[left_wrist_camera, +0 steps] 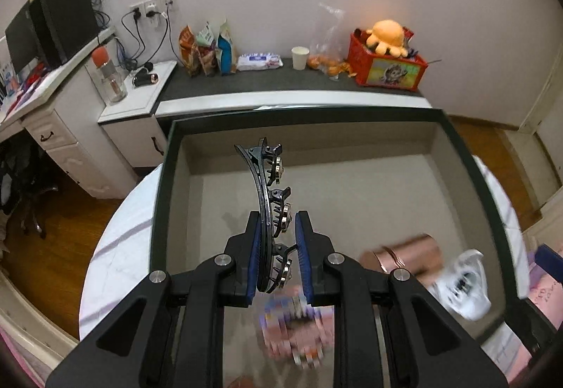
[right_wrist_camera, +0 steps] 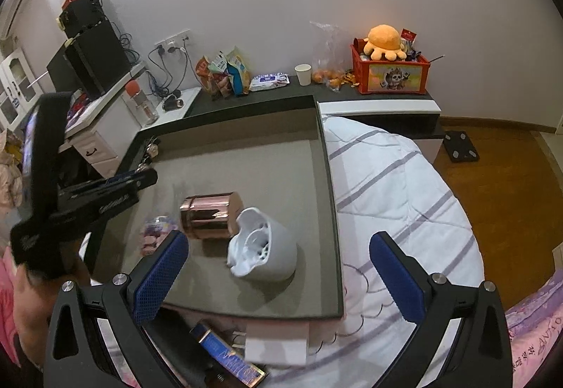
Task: Organize rigid objects
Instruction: 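Carry the black hair clip into the box and release it with the left gripper, then withdraw the left gripper from the box, then reach the right gripper to the black remote control and grasp it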
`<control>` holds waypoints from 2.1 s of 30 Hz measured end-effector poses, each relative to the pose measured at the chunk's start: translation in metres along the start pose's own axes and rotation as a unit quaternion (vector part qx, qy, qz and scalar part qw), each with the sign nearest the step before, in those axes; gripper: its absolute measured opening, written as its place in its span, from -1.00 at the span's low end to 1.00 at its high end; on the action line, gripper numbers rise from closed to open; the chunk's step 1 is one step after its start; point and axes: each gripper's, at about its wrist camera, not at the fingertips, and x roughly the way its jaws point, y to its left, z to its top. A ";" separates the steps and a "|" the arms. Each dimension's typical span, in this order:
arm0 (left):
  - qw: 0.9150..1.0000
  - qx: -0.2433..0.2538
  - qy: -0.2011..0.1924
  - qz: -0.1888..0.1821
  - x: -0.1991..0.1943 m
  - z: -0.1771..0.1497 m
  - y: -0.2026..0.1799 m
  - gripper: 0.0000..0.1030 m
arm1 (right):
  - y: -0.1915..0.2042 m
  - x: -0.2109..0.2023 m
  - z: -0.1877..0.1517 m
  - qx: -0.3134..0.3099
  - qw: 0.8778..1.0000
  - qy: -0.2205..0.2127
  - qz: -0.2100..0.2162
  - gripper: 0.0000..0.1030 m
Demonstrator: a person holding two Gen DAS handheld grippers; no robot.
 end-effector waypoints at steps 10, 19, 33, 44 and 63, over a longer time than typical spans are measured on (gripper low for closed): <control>1.000 0.008 0.023 0.014 0.016 0.004 -0.005 1.00 | -0.003 0.011 0.001 0.002 1.000 0.015 -0.001 1.00; 1.000 -0.001 -0.023 0.009 -0.043 -0.009 0.001 1.00 | 0.010 -0.019 -0.007 -0.010 1.000 -0.006 0.005 1.00; 0.998 -0.025 -0.059 0.026 -0.137 -0.104 0.019 1.00 | 0.009 -0.068 -0.064 -0.014 1.000 -0.011 -0.006 1.00; 0.999 -0.034 -0.016 0.022 -0.139 -0.179 0.012 1.00 | 0.031 -0.074 -0.109 -0.095 0.995 0.002 -0.032 1.00; 0.999 -0.039 0.010 0.021 -0.120 -0.188 0.006 1.00 | 0.066 -0.017 -0.125 -0.247 0.965 0.054 -0.077 0.35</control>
